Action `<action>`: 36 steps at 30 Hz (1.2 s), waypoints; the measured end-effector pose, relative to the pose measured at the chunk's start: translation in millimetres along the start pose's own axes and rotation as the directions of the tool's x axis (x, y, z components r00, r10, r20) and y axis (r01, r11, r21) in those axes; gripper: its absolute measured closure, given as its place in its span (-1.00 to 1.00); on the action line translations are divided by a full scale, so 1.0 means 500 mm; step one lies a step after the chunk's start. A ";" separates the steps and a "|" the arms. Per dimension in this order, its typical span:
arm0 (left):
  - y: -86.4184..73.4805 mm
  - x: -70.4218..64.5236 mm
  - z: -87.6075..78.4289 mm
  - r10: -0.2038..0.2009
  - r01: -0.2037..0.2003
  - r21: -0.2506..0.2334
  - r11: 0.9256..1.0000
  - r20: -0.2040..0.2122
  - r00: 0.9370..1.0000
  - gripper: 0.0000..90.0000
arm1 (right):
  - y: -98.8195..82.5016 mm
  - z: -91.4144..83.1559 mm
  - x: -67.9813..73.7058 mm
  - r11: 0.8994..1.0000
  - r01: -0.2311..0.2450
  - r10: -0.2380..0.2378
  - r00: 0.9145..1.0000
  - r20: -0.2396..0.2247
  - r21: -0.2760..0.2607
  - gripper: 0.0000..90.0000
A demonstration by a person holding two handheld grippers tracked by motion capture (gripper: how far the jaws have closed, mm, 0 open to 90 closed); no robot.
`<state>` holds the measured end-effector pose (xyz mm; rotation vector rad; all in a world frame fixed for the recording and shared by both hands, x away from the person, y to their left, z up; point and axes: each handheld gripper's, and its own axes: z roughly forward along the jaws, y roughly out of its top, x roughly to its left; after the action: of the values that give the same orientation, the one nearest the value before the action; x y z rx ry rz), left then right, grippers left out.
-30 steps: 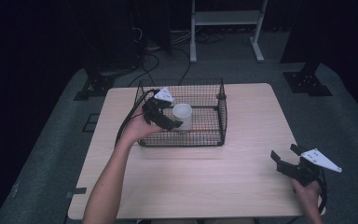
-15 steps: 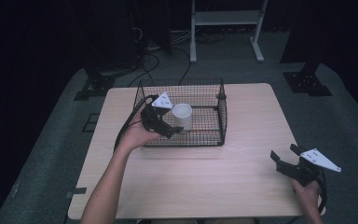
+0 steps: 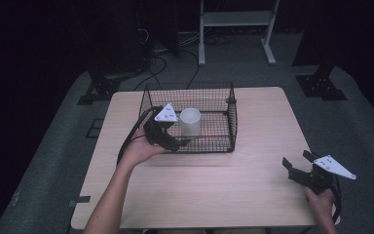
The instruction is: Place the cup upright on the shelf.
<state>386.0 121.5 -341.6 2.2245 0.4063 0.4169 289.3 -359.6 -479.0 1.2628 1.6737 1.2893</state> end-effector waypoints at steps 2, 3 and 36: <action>-0.004 -0.007 -0.003 0.003 -0.003 -0.004 1.000 -0.004 1.000 -0.84 | 0.000 0.000 0.000 1.000 0.002 -0.002 1.000 0.000 0.000 -0.72; -0.006 -0.010 -0.005 0.003 -0.003 -0.004 1.000 -0.003 1.000 -0.84 | 0.000 0.000 0.000 1.000 0.001 -0.001 1.000 0.001 -0.001 -0.72; -0.096 -0.100 -0.043 -0.040 0.038 -0.087 0.996 -0.022 0.999 -0.84 | 0.000 -0.001 0.000 1.000 0.002 -0.002 1.000 0.002 -0.001 -0.72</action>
<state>325.0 144.4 -373.9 2.1265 0.4357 0.4322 289.0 -359.8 -479.1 1.2609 1.6722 1.2874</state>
